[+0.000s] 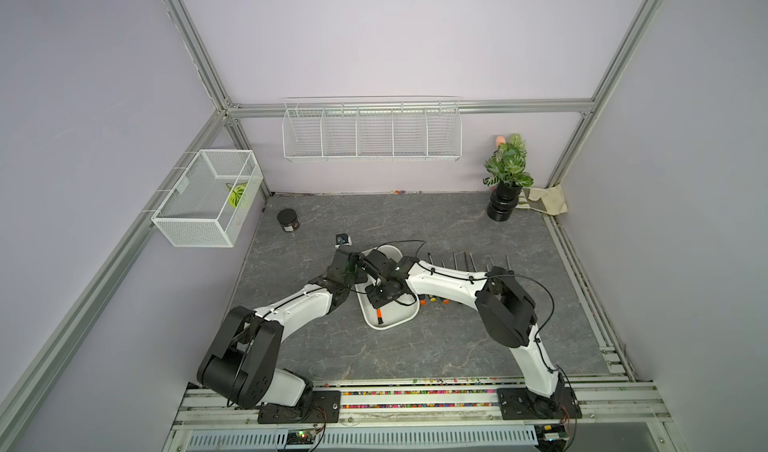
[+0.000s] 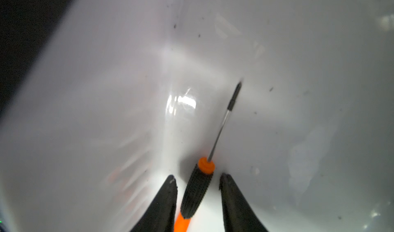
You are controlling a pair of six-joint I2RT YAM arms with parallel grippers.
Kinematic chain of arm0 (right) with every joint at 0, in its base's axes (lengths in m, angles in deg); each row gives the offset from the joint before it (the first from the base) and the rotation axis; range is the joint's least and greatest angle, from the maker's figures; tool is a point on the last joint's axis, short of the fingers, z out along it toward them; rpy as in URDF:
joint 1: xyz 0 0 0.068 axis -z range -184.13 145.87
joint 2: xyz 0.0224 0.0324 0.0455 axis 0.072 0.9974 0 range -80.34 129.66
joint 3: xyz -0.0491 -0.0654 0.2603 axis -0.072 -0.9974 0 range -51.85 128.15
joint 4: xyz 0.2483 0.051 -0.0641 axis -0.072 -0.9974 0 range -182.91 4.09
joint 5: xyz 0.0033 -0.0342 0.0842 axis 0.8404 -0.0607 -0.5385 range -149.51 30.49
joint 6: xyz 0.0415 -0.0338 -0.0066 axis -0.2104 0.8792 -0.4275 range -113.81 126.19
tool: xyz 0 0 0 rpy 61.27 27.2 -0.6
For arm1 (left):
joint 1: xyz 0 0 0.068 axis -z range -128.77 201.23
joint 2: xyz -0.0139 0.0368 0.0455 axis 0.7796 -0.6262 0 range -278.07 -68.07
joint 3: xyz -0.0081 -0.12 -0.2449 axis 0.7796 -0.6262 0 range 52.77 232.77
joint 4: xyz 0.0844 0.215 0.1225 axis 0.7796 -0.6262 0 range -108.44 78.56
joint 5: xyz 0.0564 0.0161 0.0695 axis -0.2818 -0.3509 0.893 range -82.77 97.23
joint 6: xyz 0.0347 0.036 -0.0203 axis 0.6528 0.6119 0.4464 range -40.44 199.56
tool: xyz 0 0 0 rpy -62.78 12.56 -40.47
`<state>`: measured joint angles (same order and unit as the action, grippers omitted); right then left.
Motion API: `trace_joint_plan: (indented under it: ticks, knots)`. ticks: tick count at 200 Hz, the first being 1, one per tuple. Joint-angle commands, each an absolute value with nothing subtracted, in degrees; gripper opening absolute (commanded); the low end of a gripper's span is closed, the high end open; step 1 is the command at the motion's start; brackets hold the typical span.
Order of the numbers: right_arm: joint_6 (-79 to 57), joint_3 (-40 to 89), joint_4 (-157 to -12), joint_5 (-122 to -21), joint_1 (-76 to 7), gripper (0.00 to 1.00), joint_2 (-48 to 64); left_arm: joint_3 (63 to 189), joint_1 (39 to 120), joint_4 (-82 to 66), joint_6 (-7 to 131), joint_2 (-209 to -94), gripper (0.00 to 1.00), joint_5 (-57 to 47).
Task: Take out the screwdriver from the storage box
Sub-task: Pick up the screwdriver from the storage box.
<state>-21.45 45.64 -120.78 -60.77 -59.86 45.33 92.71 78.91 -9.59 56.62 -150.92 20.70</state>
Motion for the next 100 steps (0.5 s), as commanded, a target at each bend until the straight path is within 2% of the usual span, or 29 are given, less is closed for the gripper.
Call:
trace_joint_plan:
  ticks: [1, 74, 100]
  knots:
    - [-20.51, 46.38, -125.59, -60.82, -59.19, 0.34, 49.39, 91.66, 78.83, -8.29, 56.88, -148.43, 0.00, 21.36]
    - [-20.98, 43.41, -124.34, -62.06, -58.52, 0.14, 46.87, 91.00, 78.59, -7.84, 56.95, -148.01, 0.00, 21.07]
    - [-21.33, 41.73, -123.19, -61.98, -58.50, 0.00, 44.99, 90.76, 78.45, -7.41, 56.88, -148.35, 0.00, 20.94]
